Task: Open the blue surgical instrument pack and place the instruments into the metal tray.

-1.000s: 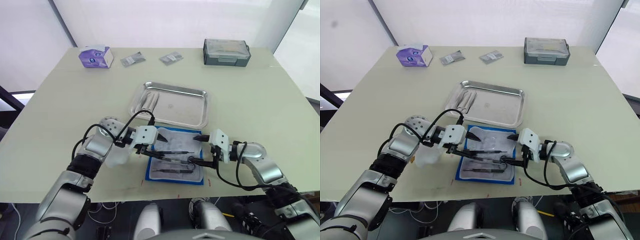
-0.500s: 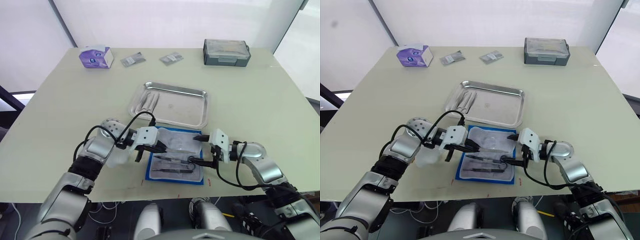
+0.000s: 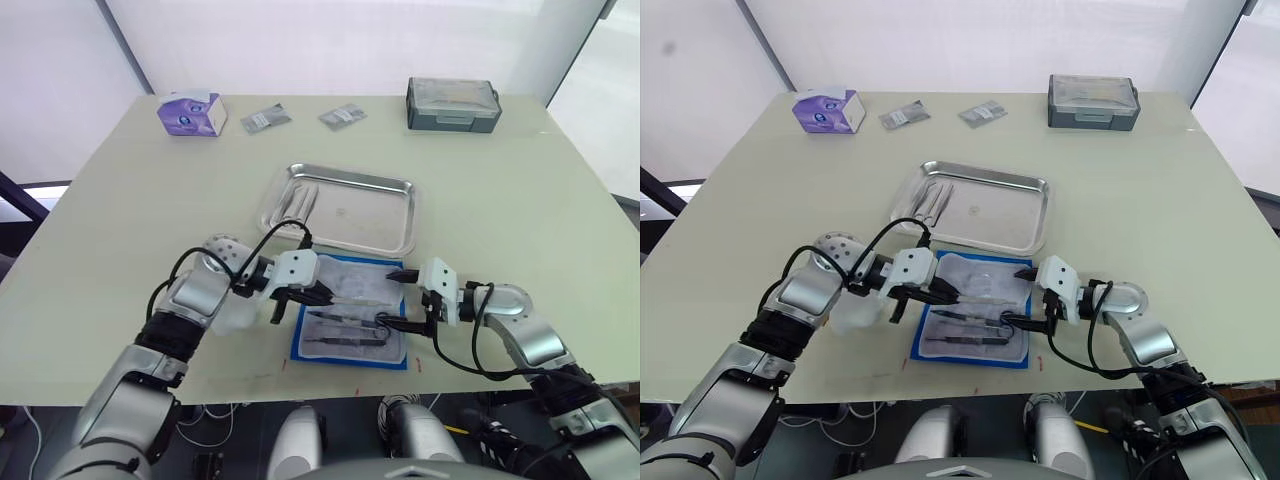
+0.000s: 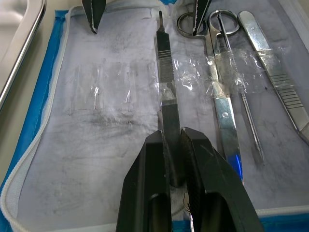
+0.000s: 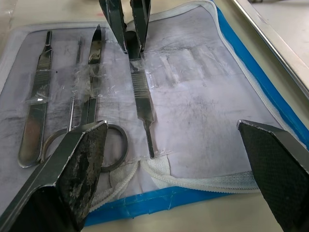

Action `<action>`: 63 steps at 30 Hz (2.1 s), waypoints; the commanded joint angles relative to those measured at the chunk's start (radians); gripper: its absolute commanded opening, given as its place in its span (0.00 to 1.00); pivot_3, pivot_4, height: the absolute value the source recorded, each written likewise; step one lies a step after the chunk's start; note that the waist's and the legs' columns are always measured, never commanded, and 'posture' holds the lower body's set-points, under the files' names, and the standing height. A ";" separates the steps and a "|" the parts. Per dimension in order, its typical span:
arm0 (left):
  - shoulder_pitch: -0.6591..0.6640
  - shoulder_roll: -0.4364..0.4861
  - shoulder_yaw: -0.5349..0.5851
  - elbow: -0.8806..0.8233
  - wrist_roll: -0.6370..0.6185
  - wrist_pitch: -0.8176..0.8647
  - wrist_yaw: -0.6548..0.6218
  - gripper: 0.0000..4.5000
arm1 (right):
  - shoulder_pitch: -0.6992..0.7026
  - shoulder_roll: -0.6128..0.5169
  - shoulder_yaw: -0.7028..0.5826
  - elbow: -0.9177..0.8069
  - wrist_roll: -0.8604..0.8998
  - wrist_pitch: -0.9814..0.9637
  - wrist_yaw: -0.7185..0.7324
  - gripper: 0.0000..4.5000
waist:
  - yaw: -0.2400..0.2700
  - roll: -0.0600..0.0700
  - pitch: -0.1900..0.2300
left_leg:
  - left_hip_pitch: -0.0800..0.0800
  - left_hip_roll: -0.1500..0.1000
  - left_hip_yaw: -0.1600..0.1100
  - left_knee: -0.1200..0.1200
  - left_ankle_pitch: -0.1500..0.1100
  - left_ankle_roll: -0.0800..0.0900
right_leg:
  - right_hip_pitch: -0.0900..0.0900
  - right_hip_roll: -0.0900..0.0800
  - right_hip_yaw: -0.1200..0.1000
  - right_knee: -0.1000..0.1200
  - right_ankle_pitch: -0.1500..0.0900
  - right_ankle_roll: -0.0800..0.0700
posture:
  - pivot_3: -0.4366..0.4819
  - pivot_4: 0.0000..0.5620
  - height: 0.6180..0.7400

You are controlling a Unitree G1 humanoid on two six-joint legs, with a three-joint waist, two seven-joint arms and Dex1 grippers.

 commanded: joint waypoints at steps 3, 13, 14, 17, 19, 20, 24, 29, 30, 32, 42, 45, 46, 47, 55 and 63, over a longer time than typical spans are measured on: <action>-0.041 0.043 0.017 -0.120 -0.004 0.128 -0.003 0.01 | 0.043 -0.012 0.070 0.084 -0.082 0.035 0.000 1.00 | -0.001 0.000 0.001 | 0.000 0.000 0.000 0.000 0.000 0.000 | 0.000 0.000 0.000 0.000 0.000 0.000 | 0.48 0.27 0.93; -0.044 0.074 0.018 -0.199 -0.011 0.219 -0.013 0.01 | 0.046 -0.011 0.074 0.082 -0.083 0.036 0.000 1.00 | -0.002 0.000 0.002 | -0.001 0.000 0.000 0.000 0.000 0.000 | -0.001 0.000 0.000 0.000 0.000 0.000 | 0.48 0.27 0.93; -0.044 0.076 0.019 -0.202 -0.012 0.222 -0.013 0.01 | 0.046 -0.011 0.074 0.083 -0.084 0.035 0.001 1.00 | -0.002 0.000 0.002 | -0.001 0.000 0.000 0.000 0.000 0.000 | -0.001 0.000 0.000 0.000 0.000 0.000 | 0.48 0.27 0.93; -0.046 0.090 0.024 -0.207 -0.017 0.229 -0.018 0.01 | 0.046 -0.010 0.075 0.084 -0.083 0.036 0.001 1.00 | -0.002 0.000 0.002 | -0.001 0.000 0.000 0.000 0.000 0.000 | -0.001 0.000 0.000 0.000 0.000 0.000 | 0.48 0.27 0.93; -0.047 0.103 0.028 -0.207 -0.017 0.225 -0.021 0.01 | 0.045 -0.010 0.074 0.085 -0.083 0.035 0.002 1.00 | -0.002 0.000 0.003 | -0.001 0.000 0.000 0.000 0.000 0.000 | -0.001 0.000 0.000 0.000 0.000 0.000 | 0.48 0.27 0.93; -0.047 0.110 0.031 -0.207 -0.019 0.225 -0.023 0.01 | 0.045 -0.009 0.074 0.086 -0.083 0.035 0.002 1.00 | -0.002 0.000 0.003 | -0.001 0.000 0.000 0.000 0.000 0.000 | -0.001 0.000 0.000 0.000 0.000 0.000 | 0.48 0.27 0.93; -0.045 0.130 0.035 -0.209 -0.027 0.225 -0.026 0.01 | 0.048 -0.008 0.077 0.084 -0.083 0.036 0.002 1.00 | -0.002 -0.001 0.003 | -0.001 0.000 0.000 0.000 0.000 0.000 | -0.001 0.000 0.000 0.000 0.000 0.000 | 0.48 0.27 0.93; -0.029 0.169 0.067 -0.201 -0.049 0.189 -0.035 0.01 | 0.048 -0.006 0.079 0.088 -0.085 0.032 0.005 1.00 | -0.003 -0.001 0.004 | -0.001 0.000 0.000 0.000 0.000 0.000 | -0.001 0.001 0.000 0.000 0.000 0.000 | 0.48 0.27 0.93; -0.024 0.179 0.073 -0.196 -0.054 0.176 -0.041 0.01 | 0.046 -0.004 0.080 0.092 -0.085 0.031 0.006 1.00 | -0.003 0.000 0.004 | -0.001 0.001 0.000 0.000 0.000 0.000 | -0.001 0.001 0.000 0.000 0.000 0.000 | 0.48 0.27 0.93; -0.020 0.198 0.082 -0.189 -0.063 0.165 -0.045 0.01 | 0.041 -0.001 0.081 0.098 -0.087 0.029 0.007 1.00 | -0.004 -0.001 0.005 | 0.000 0.001 0.000 0.000 0.000 0.000 | -0.001 0.001 0.000 0.000 0.000 0.000 | 0.48 0.27 0.93; 0.007 0.268 0.126 -0.189 -0.099 0.149 -0.063 0.01 | 0.035 0.001 0.086 0.111 -0.093 0.018 0.015 1.00 | -0.005 -0.001 0.007 | 0.000 0.002 0.000 0.000 0.000 0.000 | -0.001 0.001 0.000 0.000 0.000 0.000 | 0.48 0.27 0.93; 0.013 0.290 0.143 -0.192 -0.111 0.155 -0.073 0.01 | 0.031 0.002 0.086 0.117 -0.094 0.015 0.016 1.00 | -0.005 -0.001 0.007 | 0.000 0.002 0.001 0.000 0.000 0.000 | -0.001 0.002 0.000 0.000 0.000 0.000 | 0.48 0.27 0.93; 0.014 0.297 0.149 -0.193 -0.116 0.159 -0.077 0.01 | 0.029 0.002 0.086 0.120 -0.094 0.014 0.017 1.00 | -0.006 -0.001 0.008 | 0.000 0.002 0.001 0.000 0.000 0.000 | -0.001 0.002 0.001 0.000 0.000 0.000 | 0.48 0.27 0.93; 0.015 0.305 0.158 -0.195 -0.123 0.165 -0.080 0.01 | 0.027 0.002 0.086 0.122 -0.094 0.013 0.018 1.00 | -0.006 -0.001 0.008 | 0.000 0.003 0.001 0.000 0.000 0.000 | -0.001 0.002 0.001 0.000 0.000 0.000 | 0.48 0.27 0.93; 0.078 0.401 0.244 -0.239 -0.192 0.194 -0.121 0.01 | 0.025 0.000 0.086 0.126 -0.094 0.010 0.020 1.00 | -0.005 -0.002 0.008 | 0.002 0.005 0.005 -0.003 0.000 0.000 | -0.002 0.003 0.003 0.000 0.000 0.000 | 0.48 0.27 0.93; 0.060 0.365 0.316 -0.280 -0.257 0.333 0.005 0.01 | 0.022 0.000 0.087 0.131 -0.095 0.005 0.024 1.00 | -0.004 -0.002 0.008 | 0.003 0.007 0.006 -0.004 0.000 0.000 | -0.002 0.004 0.003 0.000 -0.001 -0.001 | 0.48 0.27 0.93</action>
